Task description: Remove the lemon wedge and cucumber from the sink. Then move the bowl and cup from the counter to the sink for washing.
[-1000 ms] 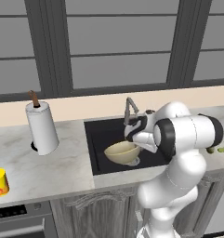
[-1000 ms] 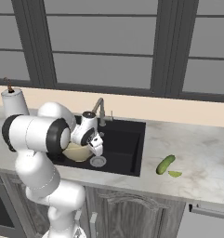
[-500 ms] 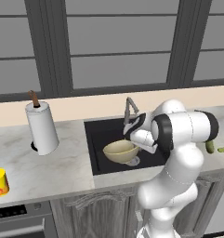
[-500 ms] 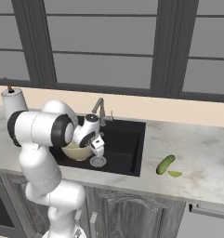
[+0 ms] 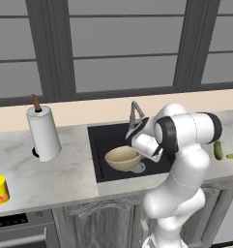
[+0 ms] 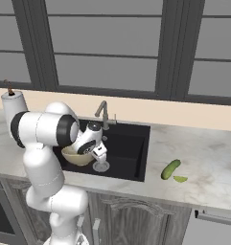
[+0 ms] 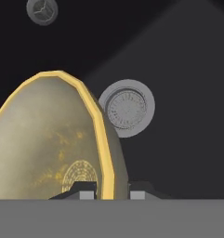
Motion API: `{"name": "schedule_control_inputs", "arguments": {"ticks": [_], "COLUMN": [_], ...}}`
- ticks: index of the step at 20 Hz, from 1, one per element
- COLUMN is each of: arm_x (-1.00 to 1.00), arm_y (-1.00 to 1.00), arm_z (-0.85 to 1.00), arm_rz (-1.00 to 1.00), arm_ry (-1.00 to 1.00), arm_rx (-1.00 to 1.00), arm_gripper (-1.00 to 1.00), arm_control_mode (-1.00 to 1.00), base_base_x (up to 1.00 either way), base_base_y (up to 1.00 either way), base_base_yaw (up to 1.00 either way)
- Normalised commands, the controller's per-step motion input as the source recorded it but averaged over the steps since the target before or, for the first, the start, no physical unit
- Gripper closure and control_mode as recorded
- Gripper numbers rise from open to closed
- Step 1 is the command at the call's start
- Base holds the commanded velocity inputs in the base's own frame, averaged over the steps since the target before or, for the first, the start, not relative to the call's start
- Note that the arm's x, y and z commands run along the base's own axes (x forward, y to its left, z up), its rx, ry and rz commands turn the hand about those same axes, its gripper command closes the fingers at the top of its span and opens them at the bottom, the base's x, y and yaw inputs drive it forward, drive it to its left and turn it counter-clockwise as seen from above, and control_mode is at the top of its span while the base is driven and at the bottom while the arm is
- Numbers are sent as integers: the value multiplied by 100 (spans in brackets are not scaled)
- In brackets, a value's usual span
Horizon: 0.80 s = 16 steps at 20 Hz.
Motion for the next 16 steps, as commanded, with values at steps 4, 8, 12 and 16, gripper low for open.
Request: {"name": "schedule_control_inputs", "arguments": {"ticks": [4,8,12,16], "arm_x": [12,14,10,11], "arm_y": [9,8,5,3], "arm_z": [-13,-17,-19,-25], "arm_rz": [3,4,4,3], "arm_ry": [-5,-4,-1,0], "arm_rx": [0,0,0,0], "arm_gripper": [100,100,100,100], "arm_control_mode": [-100,-100,-100,-100], "base_base_x": [0,0,0,0], "base_base_y": [0,0,0,0], "base_base_yaw": [0,0,0,0]}}
